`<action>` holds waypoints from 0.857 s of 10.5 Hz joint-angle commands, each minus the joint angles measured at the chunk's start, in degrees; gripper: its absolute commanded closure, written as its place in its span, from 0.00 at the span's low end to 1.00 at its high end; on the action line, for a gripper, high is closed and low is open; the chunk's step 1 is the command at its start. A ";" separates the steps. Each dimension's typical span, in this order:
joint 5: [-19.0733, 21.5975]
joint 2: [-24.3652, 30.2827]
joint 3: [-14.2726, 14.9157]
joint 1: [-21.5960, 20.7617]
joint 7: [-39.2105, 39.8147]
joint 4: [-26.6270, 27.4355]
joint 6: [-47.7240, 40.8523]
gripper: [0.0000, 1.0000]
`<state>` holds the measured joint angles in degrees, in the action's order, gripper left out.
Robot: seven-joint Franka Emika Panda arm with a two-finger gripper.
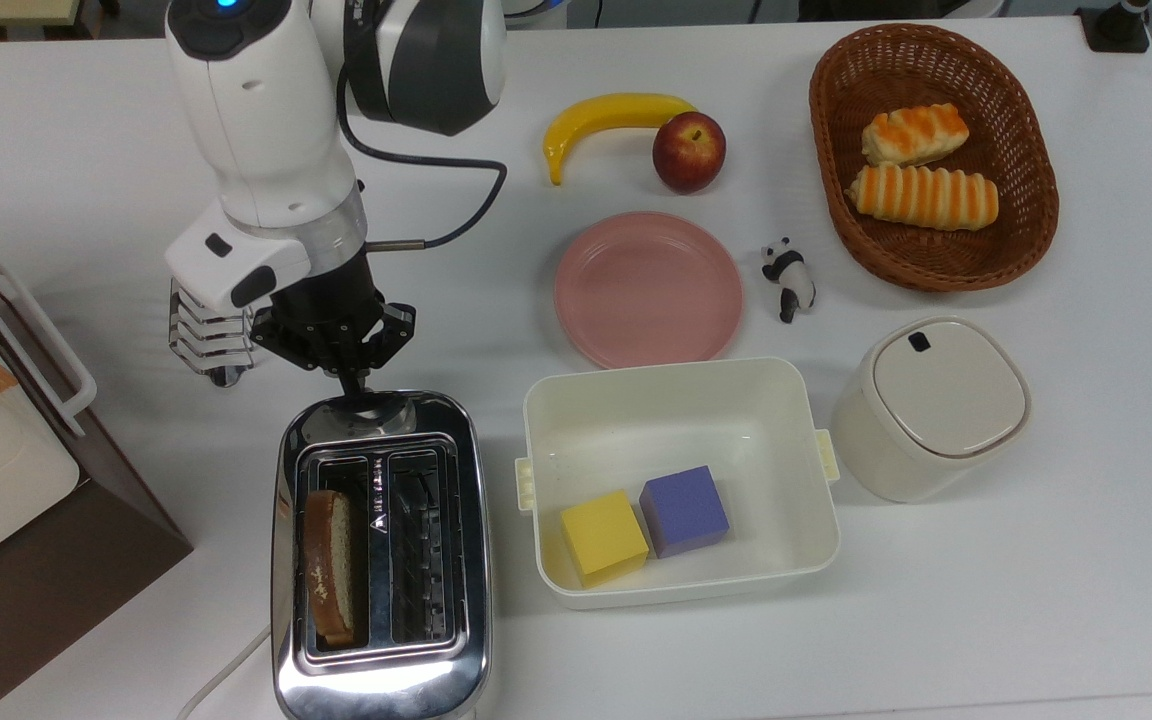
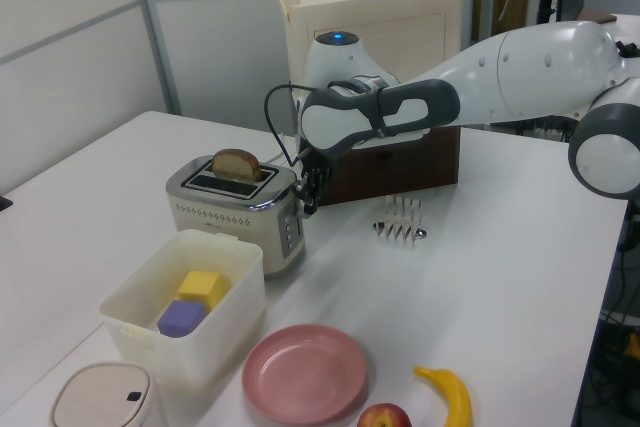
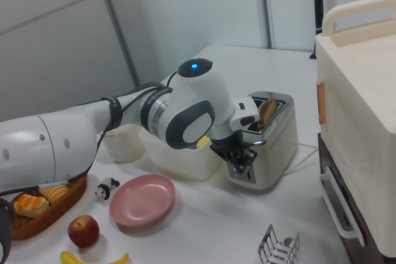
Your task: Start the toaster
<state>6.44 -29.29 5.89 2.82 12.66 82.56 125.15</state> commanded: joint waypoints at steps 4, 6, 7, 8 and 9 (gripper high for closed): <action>-2.84 -4.19 0.09 -0.88 -1.24 0.59 3.51 1.00; -4.24 -5.60 0.09 -0.97 -1.24 0.67 3.61 1.00; -5.03 -6.48 0.09 -1.32 -1.24 0.67 3.61 1.00; -5.47 -6.92 0.09 -1.59 -1.24 0.67 3.61 1.00; -5.48 -6.92 0.09 -1.59 -1.24 0.67 3.61 1.00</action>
<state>2.39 -32.90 5.58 2.30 12.66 82.53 126.08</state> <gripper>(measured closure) 0.991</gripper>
